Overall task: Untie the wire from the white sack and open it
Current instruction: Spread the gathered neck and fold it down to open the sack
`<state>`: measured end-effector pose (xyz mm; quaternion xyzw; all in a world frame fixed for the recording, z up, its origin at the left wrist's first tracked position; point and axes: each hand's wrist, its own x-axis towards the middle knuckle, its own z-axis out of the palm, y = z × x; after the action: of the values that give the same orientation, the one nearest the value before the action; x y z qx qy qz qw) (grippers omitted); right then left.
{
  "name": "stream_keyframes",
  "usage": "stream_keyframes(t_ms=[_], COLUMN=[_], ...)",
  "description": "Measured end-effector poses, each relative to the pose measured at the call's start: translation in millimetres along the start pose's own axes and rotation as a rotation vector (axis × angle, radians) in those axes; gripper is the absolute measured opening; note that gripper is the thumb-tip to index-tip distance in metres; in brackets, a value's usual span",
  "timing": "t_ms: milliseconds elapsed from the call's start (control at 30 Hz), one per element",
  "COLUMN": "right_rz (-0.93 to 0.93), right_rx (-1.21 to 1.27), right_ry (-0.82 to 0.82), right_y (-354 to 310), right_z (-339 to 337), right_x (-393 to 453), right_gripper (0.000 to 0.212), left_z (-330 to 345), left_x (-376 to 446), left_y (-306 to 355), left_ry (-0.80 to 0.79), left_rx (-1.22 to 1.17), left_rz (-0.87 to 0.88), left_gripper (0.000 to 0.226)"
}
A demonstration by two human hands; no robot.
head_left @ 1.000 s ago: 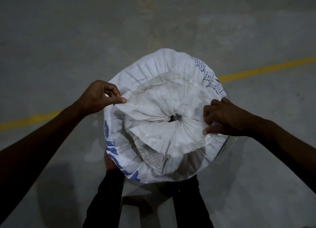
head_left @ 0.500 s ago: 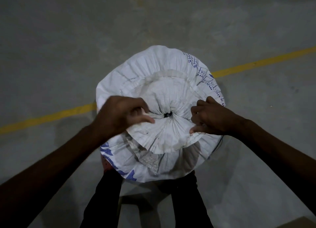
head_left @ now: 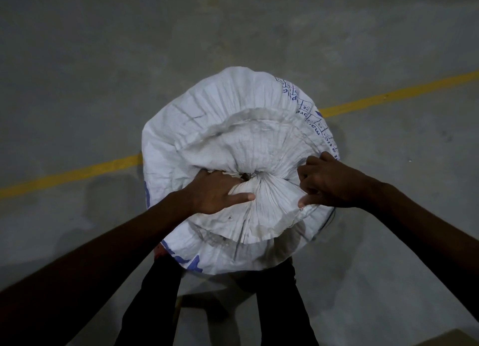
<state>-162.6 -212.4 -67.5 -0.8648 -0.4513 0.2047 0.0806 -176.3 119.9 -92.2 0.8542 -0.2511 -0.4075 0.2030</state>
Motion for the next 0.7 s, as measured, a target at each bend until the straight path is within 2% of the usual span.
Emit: stream_keyframes(t_ms=[67,133,200,333,433,600,700], right_rz=[-0.009,-0.018,-0.031,-0.054,-0.046,-0.063,-0.115], right_rx=[-0.023,-0.054,-0.097,-0.101,-0.099,-0.056,-0.084], right_ry=[-0.004,-0.006,0.018,0.023,-0.019,0.061,0.081], right_y=[3.9,6.9,6.3,1.1,-0.4,-8.9,-15.5], right_z=[2.2,4.3,5.1,3.7,2.1,-3.3,-8.1], right_x=[-5.2,-10.0,-12.0,-7.2,-4.4,2.7,15.6], right_gripper=[0.053,0.052,0.052,0.053,0.057,0.048,0.057], left_z=[9.0,13.6,17.6,24.1,21.7,15.7,12.9], left_x=[1.3,0.4,-2.1,-2.9,-1.2,2.5,-0.7], left_y=[-4.0,-4.0,-1.7,-2.0,-0.2,4.7,6.2], left_ry=[0.013,0.058,0.108,0.213,0.130,0.182,0.137], left_rx=[0.022,0.054,0.101,0.208,0.210,0.304,0.371], left_rz=[-0.004,0.022,0.102,0.265,0.245,0.323,0.355], left_gripper=[0.110,0.101,0.087,0.074,0.078,0.075,0.075])
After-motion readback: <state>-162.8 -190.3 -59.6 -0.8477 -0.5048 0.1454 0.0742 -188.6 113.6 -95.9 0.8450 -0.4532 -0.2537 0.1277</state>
